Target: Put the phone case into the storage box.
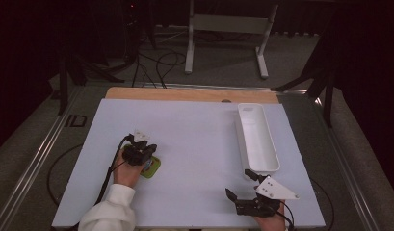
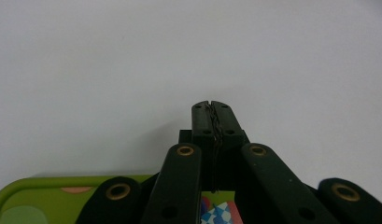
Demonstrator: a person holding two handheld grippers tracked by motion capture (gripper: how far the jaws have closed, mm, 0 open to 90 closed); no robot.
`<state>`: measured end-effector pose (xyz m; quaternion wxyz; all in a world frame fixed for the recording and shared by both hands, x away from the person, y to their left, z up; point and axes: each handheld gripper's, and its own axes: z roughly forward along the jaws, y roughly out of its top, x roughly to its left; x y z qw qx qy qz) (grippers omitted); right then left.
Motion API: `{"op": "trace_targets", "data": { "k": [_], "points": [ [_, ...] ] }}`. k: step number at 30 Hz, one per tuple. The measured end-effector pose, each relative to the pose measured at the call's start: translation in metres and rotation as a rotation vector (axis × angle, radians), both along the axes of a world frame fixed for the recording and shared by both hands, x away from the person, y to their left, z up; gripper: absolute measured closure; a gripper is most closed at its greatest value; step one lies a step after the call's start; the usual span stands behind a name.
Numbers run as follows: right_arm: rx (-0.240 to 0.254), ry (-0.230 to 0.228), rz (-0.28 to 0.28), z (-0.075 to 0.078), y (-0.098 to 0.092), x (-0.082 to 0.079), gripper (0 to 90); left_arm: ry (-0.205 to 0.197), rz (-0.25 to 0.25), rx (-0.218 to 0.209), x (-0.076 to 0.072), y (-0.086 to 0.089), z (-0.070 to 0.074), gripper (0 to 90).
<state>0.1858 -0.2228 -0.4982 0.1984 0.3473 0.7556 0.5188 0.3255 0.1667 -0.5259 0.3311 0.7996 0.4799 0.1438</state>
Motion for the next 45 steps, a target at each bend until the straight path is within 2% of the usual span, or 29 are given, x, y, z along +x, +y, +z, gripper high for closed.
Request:
{"op": "trace_targets", "data": {
  "k": [17,28,38,45],
  "points": [
    [0.001,-0.002,0.001,0.0,0.0,0.0,9.3,0.05,-0.024,0.013,0.004,-0.013,-0.009,90.0],
    [0.0,-0.005,0.001,0.0,0.0,0.0,9.3,0.091,-0.033,0.037,0.002,-0.017,-0.016,90.0],
    [-0.003,-0.006,0.0,0.001,-0.001,0.0,9.2,0.112,-0.031,0.038,0.001,-0.015,-0.015,90.0],
    [0.0,-0.008,-0.002,0.001,-0.001,0.0,9.3,0.122,-0.023,0.037,-0.006,-0.014,-0.014,90.0]
  ]
}}
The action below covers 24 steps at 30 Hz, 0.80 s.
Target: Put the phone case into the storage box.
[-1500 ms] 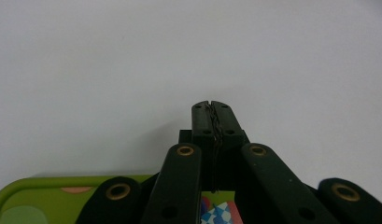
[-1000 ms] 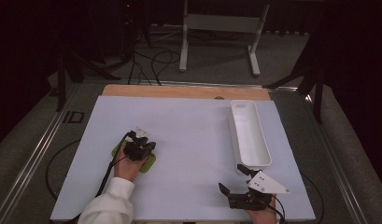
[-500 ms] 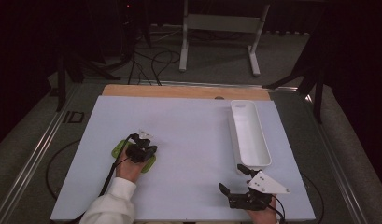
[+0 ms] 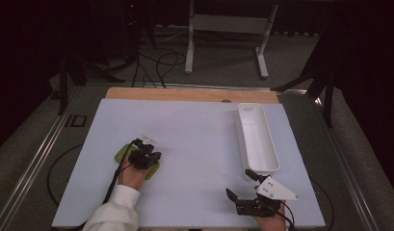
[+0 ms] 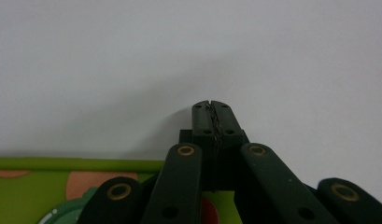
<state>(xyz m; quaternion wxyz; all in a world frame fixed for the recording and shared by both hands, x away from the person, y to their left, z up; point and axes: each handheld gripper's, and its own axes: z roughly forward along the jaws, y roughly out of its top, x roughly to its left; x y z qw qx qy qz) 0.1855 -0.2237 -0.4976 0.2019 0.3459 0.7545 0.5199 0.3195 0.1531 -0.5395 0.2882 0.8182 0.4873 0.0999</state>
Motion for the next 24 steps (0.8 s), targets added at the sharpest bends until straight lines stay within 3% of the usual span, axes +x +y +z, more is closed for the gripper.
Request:
{"op": "trace_targets", "data": {
  "k": [14,24],
  "points": [
    [0.0,0.001,-0.002,0.0,0.0,0.0,9.3,0.006,0.004,0.001,-0.028,0.012,0.003,90.0],
    [0.001,0.001,-0.002,0.0,0.0,0.0,9.2,0.0,0.027,0.002,-0.055,0.034,0.005,90.0]
  ]
}}
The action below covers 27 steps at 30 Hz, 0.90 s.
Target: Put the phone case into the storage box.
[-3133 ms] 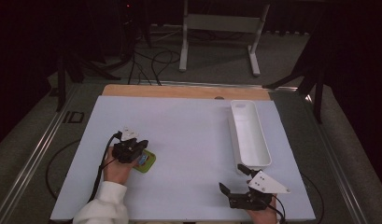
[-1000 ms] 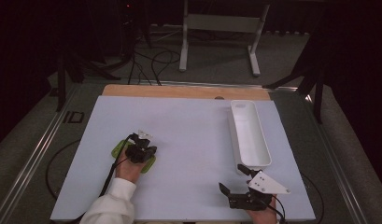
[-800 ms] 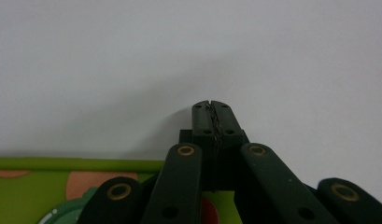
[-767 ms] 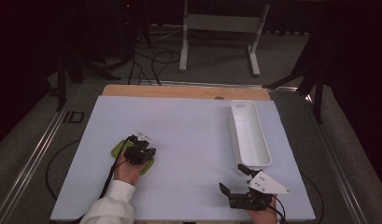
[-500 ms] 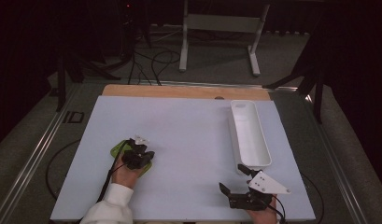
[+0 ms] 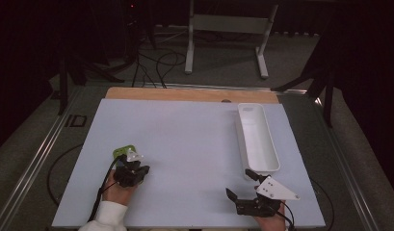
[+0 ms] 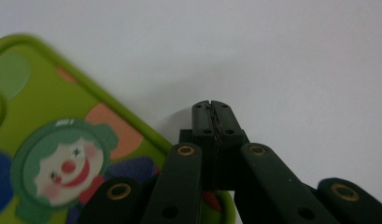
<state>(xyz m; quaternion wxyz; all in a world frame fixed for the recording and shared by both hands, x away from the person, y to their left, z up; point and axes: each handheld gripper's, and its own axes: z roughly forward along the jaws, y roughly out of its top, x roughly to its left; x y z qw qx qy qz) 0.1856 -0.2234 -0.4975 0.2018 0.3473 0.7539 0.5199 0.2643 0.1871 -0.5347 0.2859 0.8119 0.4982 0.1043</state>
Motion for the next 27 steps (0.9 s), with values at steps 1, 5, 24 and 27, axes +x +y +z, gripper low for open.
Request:
{"op": "trace_targets", "data": {
  "k": [1,5,24,27],
  "points": [
    [0.0,-0.001,0.0,0.0,0.0,0.0,9.3,0.0,0.013,-0.001,-0.005,0.006,0.0,90.0],
    [-0.001,0.0,0.0,0.0,0.0,0.0,9.3,-0.007,0.041,0.005,-0.015,0.02,0.001,90.0],
    [-0.003,-0.004,0.001,0.0,0.001,0.0,9.3,-0.043,0.182,0.034,-0.032,0.058,0.001,89.9],
    [0.001,-0.004,0.001,0.0,0.001,0.0,9.3,-0.053,0.193,0.051,-0.032,0.058,0.0,89.6]
  ]
}}
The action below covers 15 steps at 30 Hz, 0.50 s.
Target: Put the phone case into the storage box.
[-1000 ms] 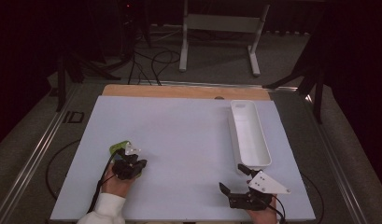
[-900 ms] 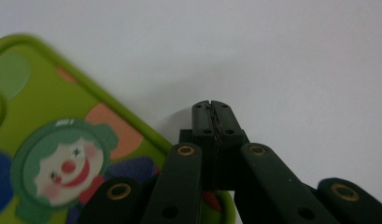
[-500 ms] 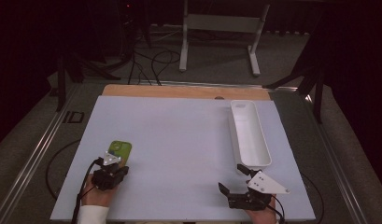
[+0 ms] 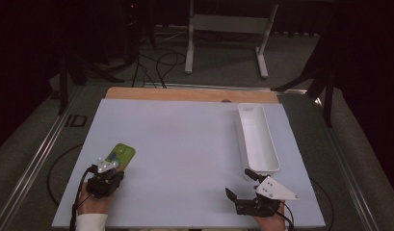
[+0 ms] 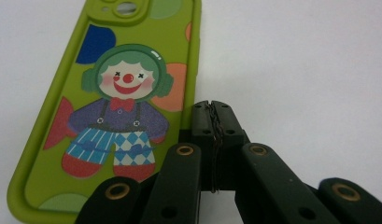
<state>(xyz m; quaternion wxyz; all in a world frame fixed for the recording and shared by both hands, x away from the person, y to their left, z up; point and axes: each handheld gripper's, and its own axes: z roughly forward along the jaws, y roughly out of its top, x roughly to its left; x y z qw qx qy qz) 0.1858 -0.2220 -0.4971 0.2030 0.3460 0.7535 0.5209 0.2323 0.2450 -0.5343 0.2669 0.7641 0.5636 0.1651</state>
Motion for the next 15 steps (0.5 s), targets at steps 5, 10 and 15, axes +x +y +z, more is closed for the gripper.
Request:
{"op": "trace_targets", "data": {
  "k": [5,10,15],
  "points": [
    [-0.006,0.0,0.001,-0.0004,-0.0004,0.0008,9.3,-0.004,0.018,0.012,-0.0003,-0.0007,0.0001,88.7],
    [-0.006,0.001,0.001,-0.0005,-0.0011,0.0026,9.2,-0.042,-0.031,-0.029,-0.0007,-0.0025,0.002,84.2],
    [-0.007,-0.001,0.009,0.0,-0.001,0.0037,9.2,-0.123,-0.107,-0.089,-0.0039,-0.0066,0.0079,77.0]
  ]
}}
